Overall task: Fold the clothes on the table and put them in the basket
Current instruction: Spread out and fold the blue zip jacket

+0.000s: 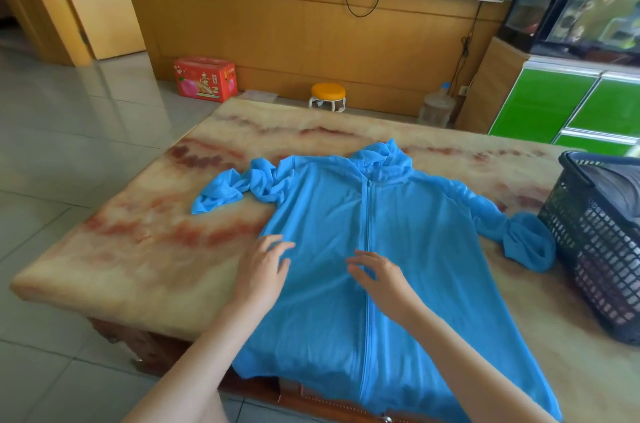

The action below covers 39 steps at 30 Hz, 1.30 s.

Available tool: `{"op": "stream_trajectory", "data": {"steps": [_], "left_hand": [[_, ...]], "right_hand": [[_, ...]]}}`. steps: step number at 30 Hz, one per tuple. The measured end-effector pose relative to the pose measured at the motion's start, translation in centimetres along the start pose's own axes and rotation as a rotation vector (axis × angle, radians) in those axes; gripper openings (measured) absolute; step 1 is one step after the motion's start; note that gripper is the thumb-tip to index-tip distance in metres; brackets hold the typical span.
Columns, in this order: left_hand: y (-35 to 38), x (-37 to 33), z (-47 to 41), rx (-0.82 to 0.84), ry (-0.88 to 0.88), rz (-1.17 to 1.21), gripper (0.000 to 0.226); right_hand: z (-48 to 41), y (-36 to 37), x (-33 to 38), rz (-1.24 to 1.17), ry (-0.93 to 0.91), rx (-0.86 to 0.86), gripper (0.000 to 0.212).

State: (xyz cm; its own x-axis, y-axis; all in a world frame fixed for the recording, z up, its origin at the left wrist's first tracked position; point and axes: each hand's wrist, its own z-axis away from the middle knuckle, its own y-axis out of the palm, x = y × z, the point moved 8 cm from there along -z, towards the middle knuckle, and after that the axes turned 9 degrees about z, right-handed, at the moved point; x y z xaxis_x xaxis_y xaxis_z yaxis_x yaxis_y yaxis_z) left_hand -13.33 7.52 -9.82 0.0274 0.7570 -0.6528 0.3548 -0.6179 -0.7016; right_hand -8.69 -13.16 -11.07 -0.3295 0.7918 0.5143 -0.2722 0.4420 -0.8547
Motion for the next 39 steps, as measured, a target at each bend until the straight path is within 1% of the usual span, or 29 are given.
{"op": "stream_trajectory", "data": {"steps": [2, 6, 8, 10, 13, 15, 17, 19, 20, 23, 26, 28, 31, 32, 34, 36, 37, 39], "left_hand": [[3.1, -1.6, -2.7, 0.124, 0.037, 0.037, 0.033], [9.6, -5.3, -7.9, 0.471, 0.055, 0.052, 0.047], [12.1, -6.8, -10.2, 0.562, 0.108, -0.019, 0.050], [14.1, -7.8, -12.4, 0.604, 0.171, -0.114, 0.053], [16.8, -6.8, -15.0, 0.605, 0.192, -0.226, 0.057], [18.0, -5.5, -15.5, 0.539, 0.208, -0.265, 0.061], [18.2, -5.0, -15.3, 0.446, 0.255, -0.273, 0.074], [18.3, -4.9, -15.2, 0.425, 0.268, -0.254, 0.078], [18.2, -5.0, -15.2, 0.421, 0.271, -0.244, 0.077], [18.1, -5.0, -15.4, 0.391, 0.268, -0.241, 0.065], [18.3, -4.6, -15.2, 0.380, 0.276, -0.272, 0.056], [18.5, -4.4, -15.3, 0.369, 0.286, -0.277, 0.055], [18.4, -4.3, -15.4, 0.358, 0.284, -0.273, 0.055], [18.4, -4.4, -15.2, 0.377, 0.273, -0.246, 0.056], [18.1, -4.9, -15.2, 0.389, 0.271, -0.169, 0.060], [18.1, -5.0, -15.3, 0.411, 0.261, -0.169, 0.063], [18.1, -5.1, -15.3, 0.416, 0.268, -0.190, 0.063], [18.0, -5.2, -15.3, 0.401, 0.288, -0.193, 0.066]], "right_hand": [[-2.5, -1.5, -1.4, -0.077, 0.044, -0.031, 0.027], [-8.1, -5.7, -4.9, -0.270, 0.159, -0.122, 0.023], [-11.2, -7.7, -6.8, -0.281, 0.196, -0.161, 0.024], [-14.4, -9.2, -8.6, -0.252, 0.227, -0.180, 0.027], [-19.4, -11.3, -10.9, -0.205, 0.238, -0.233, 0.029], [-22.8, -12.7, -12.3, -0.155, 0.272, -0.263, 0.034], [-26.0, -13.7, -13.8, -0.141, 0.324, -0.276, 0.043], [-29.1, -14.3, -15.3, -0.087, 0.363, -0.258, 0.049], [-30.5, -14.4, -15.9, -0.075, 0.385, -0.245, 0.052], [-34.2, -14.0, -17.5, -0.154, 0.461, -0.225, 0.062], [-37.1, -13.1, -18.7, -0.094, 0.505, -0.217, 0.067], [-38.3, -12.6, -19.3, -0.058, 0.524, -0.243, 0.058], [-39.0, -12.2, -19.2, -0.075, 0.492, -0.264, 0.019], [-38.7, -12.6, -18.8, -0.066, 0.469, -0.281, 0.013], [-37.7, -14.3, -17.2, -0.076, 0.398, -0.343, 0.017], [-36.1, -16.0, -14.4, -0.234, 0.262, -0.374, 0.019], [-34.7, -16.7, -12.5, -0.301, 0.186, -0.365, 0.018], [-31.2, -17.7, -8.5, -0.354, 0.064, -0.316, 0.012]]}}
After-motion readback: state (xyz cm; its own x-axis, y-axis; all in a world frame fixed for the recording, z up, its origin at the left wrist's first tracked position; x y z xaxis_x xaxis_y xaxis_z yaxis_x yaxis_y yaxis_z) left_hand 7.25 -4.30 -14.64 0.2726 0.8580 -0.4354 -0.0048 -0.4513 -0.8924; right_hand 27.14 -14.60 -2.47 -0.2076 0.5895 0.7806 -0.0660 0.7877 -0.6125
